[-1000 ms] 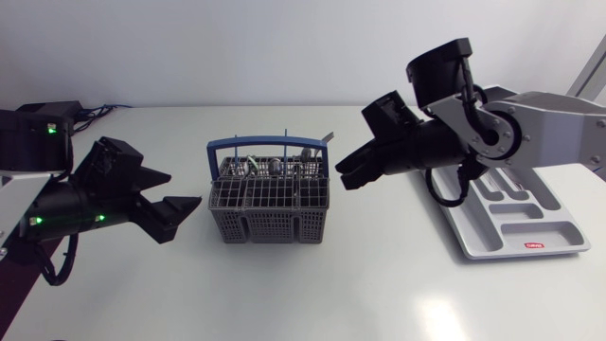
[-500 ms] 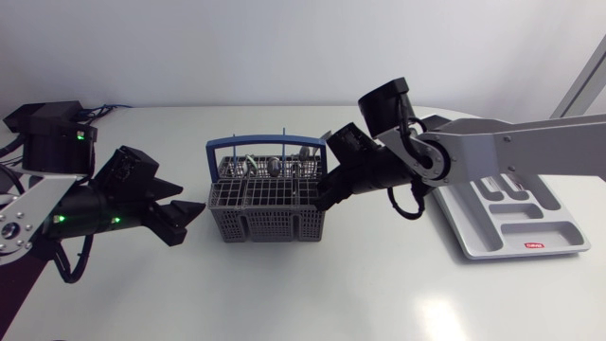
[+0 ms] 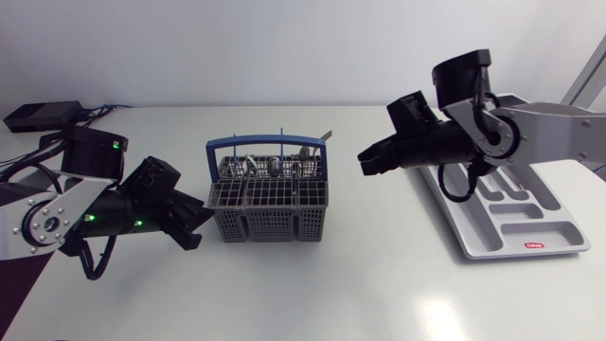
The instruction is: Unload the cutlery basket into the drawer organizer.
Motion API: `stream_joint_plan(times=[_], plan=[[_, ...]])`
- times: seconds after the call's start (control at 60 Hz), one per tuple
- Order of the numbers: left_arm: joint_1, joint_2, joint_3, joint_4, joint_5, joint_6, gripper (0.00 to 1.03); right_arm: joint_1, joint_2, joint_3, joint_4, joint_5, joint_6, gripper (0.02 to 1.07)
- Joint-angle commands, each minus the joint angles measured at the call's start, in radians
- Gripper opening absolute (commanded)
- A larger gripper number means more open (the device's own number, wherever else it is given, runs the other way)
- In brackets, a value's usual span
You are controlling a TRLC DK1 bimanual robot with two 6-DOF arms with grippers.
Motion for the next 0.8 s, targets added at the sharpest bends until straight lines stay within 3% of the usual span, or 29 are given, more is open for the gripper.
stream_joint_plan(times=[0.0, 0.35, 0.617, 0.783], plan=[[-0.007, 0.022, 0.011, 0.016, 0.012, 0.014, 0.23, -0.019, 0.098, 0.053, 0.024, -0.028, 0.043, 0.12], [-0.021, 0.025, -0.011, 0.017, 0.011, 0.014, 0.23, 0.001, 0.434, 0.349, 0.039, -0.083, 0.115, 0.12], [-0.024, 0.040, -0.014, 0.025, 0.011, 0.013, 0.23, 0.010, 0.629, 0.577, -0.058, -0.237, 0.200, 0.12], [-0.018, 0.060, -0.003, 0.040, 0.011, 0.007, 0.23, 0.013, 0.638, 0.577, -0.113, -0.309, 0.184, 0.12]])
